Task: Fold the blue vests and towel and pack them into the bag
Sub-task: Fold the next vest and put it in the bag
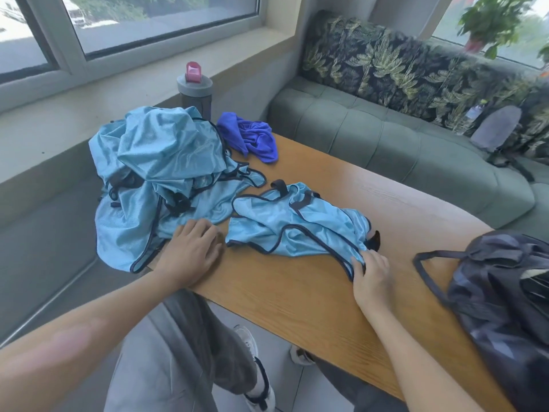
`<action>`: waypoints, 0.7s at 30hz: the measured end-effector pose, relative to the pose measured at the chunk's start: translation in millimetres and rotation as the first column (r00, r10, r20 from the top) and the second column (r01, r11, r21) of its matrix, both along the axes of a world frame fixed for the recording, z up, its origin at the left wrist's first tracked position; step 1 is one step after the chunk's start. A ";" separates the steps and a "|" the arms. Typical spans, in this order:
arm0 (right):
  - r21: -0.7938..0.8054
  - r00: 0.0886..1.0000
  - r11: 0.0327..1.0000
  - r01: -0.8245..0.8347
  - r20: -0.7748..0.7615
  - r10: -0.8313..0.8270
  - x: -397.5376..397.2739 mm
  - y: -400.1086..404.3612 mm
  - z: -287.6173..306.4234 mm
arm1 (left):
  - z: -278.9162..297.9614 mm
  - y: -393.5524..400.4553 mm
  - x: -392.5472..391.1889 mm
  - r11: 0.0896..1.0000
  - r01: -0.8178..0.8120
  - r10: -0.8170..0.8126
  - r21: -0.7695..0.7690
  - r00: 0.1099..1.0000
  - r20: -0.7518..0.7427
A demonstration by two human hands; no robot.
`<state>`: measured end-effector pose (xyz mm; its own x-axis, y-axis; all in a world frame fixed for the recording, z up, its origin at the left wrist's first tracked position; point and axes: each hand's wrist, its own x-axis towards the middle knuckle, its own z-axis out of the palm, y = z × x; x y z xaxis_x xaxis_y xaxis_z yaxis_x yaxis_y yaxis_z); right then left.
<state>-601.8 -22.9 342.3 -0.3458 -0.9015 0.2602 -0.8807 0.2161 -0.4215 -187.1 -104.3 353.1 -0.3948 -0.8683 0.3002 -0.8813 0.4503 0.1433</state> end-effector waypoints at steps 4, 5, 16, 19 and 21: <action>-0.101 0.996 0.995 0.022 0.090 -0.013 6.1 4.5 8.8 | -0.9 1.7 -0.1 1.000 -0.021 0.021 -0.009 1.000 0.012; -0.128 0.991 0.991 0.038 0.131 -0.021 6.7 5.0 9.8 | -1.8 2.8 0.0 1.000 -0.025 0.025 -0.007 1.000 0.009; -0.286 0.905 0.904 0.319 0.377 -0.200 2.9 17.0 12.0 | 14.1 11.3 -64.0 0.995 0.091 -0.092 0.045 0.996 0.017; -0.259 0.864 0.888 0.380 0.442 -0.241 1.7 37.1 20.8 | 10.5 0.6 -71.7 0.994 0.105 -0.104 0.010 0.994 -0.043; -0.201 0.833 0.906 0.372 0.502 -0.231 -0.4 48.6 33.7 | 16.8 -7.1 -70.5 0.990 0.143 -0.143 -0.001 0.989 -0.037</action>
